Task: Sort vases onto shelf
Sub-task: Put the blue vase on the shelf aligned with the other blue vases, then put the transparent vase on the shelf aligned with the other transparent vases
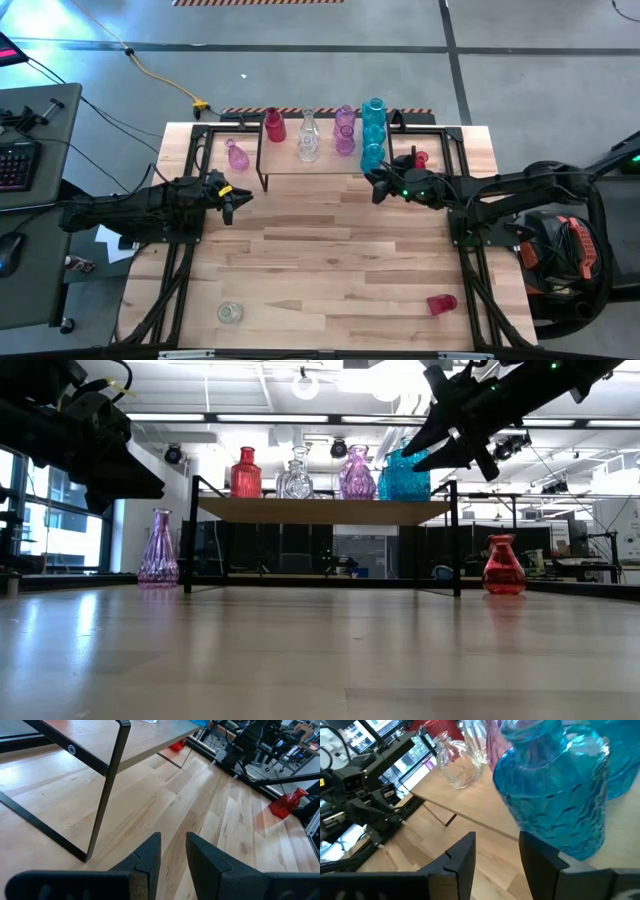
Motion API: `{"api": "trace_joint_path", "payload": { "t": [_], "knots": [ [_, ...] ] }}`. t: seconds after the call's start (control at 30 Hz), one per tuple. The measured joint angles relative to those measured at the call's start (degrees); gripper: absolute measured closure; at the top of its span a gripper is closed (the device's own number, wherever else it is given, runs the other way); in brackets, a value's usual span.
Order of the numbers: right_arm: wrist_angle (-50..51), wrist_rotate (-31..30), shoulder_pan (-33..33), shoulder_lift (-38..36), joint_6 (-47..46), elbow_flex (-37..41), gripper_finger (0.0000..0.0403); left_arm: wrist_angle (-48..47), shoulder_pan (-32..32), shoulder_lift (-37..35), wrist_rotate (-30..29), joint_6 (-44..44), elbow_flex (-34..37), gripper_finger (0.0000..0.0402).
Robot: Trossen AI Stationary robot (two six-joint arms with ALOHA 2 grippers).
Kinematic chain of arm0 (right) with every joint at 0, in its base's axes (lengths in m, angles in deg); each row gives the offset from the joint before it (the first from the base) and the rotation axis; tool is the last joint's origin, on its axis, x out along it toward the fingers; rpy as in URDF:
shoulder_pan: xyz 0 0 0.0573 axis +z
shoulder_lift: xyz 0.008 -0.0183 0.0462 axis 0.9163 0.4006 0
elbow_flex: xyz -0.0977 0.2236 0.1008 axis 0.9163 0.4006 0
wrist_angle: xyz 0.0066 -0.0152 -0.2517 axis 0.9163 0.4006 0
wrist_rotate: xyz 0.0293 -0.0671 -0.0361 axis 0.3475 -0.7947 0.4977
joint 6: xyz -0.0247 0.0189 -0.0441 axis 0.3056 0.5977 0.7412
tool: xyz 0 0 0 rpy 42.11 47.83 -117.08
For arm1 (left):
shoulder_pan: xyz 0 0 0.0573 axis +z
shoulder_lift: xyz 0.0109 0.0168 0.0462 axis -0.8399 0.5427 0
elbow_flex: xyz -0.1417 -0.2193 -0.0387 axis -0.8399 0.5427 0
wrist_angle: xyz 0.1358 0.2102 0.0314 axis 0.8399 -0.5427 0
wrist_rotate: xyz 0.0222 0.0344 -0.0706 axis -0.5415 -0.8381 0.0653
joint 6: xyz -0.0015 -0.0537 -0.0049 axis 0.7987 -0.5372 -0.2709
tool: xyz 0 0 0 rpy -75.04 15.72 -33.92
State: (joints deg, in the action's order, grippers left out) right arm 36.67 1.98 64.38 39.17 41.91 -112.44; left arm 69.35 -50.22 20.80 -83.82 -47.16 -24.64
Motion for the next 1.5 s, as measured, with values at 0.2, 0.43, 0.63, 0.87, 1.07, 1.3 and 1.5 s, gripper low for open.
{"api": "trace_joint_path", "payload": {
  "t": [0.2, 0.43, 0.63, 0.87, 1.07, 1.3, 1.5],
  "knots": [
    [0.2, -1.8, 0.0, 0.0, 0.3, 0.0, 0.0267, 0.0, 0.0, 0.0, 0.0, 0.0, 0.0, 0.0319],
    [0.5, -2.7, -0.4, 0.0, 0.3, 0.0, 0.0267, 0.0, 0.0, 0.0, 0.0, 0.0, 0.0, 0.0319],
    [0.6, -2.1, -0.8, 0.0, 0.3, 0.0, 0.0267, 0.0, 0.0, 0.0, 0.0, 0.0, 0.0, 0.0319],
    [0.4, -1.5, -0.7, 0.0, 0.2, 0.0, 0.0267, 0.0, 0.0, 0.0, 0.0, 0.0, 0.0, 0.0319],
    [-0.1, 0.4, 0.1, -0.8, 0.2, 0.1, 0.0267, 0.0, 0.0, 0.0, 0.0, 0.0, 0.0, 0.0319],
    [1.0, 0.4, 2.1, -2.9, 0.3, 0.1, 0.0267, 0.0, 0.0, 0.0, 0.0, 0.0, 0.0, 0.0319],
    [7.1, 0.5, 2.9, -6.9, -2.1, 0.1, 0.0267, 0.0, 0.0, 0.0, 0.0, 0.0, 0.0, 0.0319]
  ]
}}
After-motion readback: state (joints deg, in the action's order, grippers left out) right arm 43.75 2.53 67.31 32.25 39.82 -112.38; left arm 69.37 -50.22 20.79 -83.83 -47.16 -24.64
